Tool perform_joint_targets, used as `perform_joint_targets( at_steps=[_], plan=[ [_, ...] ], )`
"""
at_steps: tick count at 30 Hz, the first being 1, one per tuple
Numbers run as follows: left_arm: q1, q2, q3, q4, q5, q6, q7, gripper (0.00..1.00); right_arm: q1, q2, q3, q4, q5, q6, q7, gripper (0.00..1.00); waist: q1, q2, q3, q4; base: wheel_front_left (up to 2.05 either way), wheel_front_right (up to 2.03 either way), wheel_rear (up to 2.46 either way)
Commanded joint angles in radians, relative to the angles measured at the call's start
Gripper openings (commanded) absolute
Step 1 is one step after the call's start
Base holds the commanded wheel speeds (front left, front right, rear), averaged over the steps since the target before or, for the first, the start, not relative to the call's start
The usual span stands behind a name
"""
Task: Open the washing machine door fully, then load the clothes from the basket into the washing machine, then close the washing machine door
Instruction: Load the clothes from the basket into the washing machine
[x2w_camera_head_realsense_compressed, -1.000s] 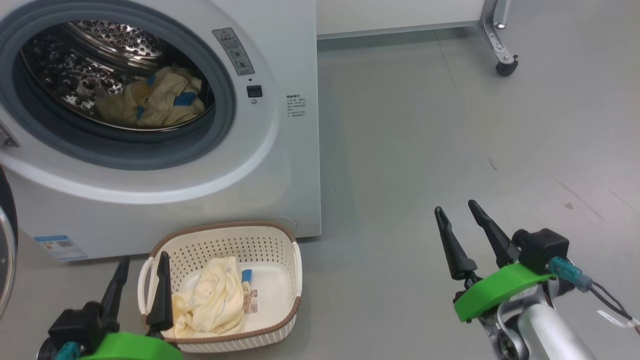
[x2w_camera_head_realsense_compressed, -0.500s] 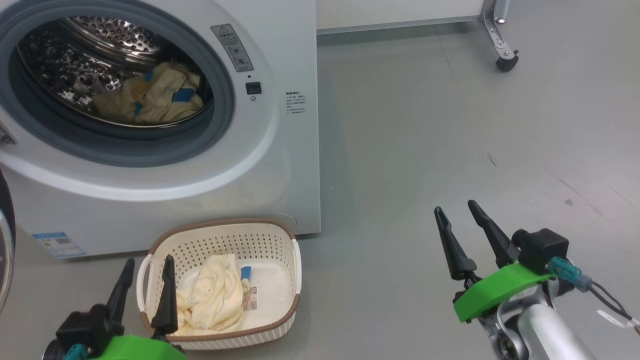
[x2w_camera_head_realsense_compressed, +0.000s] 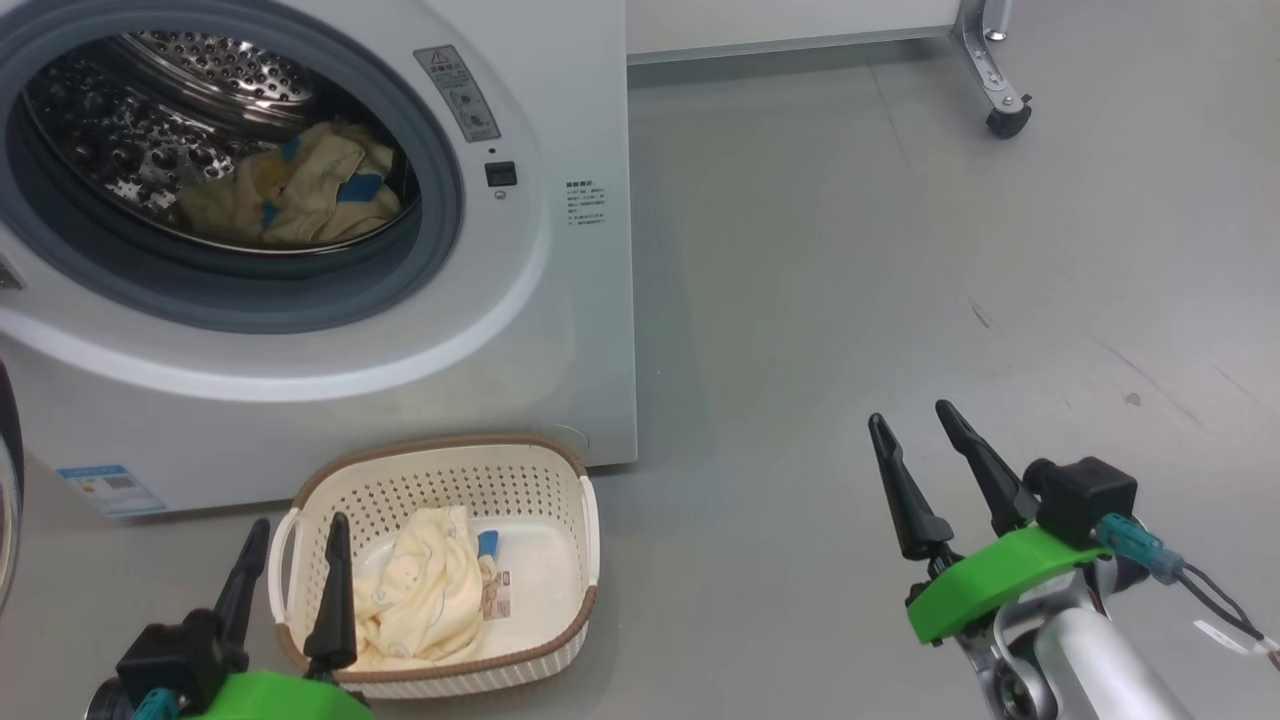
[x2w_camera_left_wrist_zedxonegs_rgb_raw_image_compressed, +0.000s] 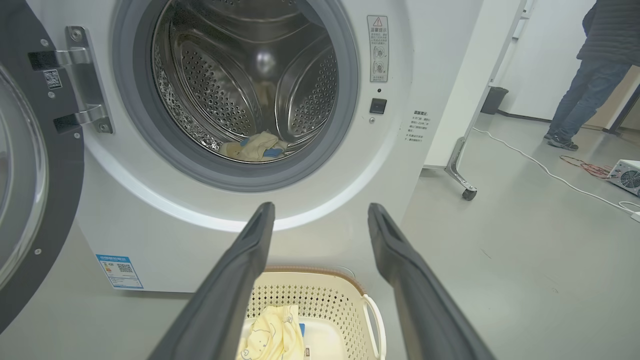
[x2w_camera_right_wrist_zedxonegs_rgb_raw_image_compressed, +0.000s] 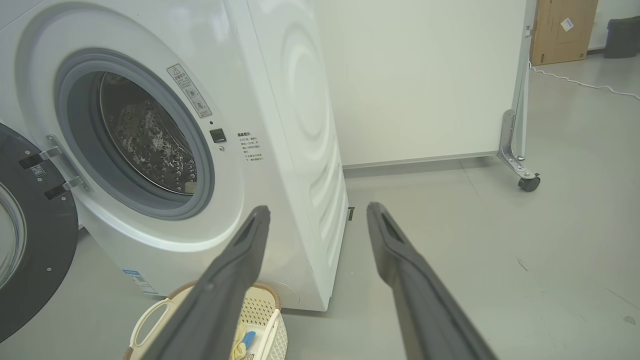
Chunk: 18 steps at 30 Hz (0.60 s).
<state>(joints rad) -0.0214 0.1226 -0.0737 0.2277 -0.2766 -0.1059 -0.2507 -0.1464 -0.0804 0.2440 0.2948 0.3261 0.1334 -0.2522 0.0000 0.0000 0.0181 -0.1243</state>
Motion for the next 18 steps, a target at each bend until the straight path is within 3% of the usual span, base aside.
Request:
perform_joint_targets(
  at_steps=[1, 18],
  plan=[
    [-0.037, 0.008, 0.041, -0.026, 0.014, -0.004, -0.011, 1.00, -0.029, 0.005, 0.016, -0.029, 0.004, -0.003, -0.010, 1.00, 0.0000, 0.0000, 0.001, 0.000, 0.00, 0.00, 0.00],
    [-0.052, -0.007, 0.041, -0.018, 0.028, -0.012, -0.011, 1.00, -0.033, 0.006, 0.003, -0.032, -0.001, -0.003, -0.010, 1.00, 0.0000, 0.0000, 0.038, 0.000, 0.00, 0.00, 0.00]
  ],
)
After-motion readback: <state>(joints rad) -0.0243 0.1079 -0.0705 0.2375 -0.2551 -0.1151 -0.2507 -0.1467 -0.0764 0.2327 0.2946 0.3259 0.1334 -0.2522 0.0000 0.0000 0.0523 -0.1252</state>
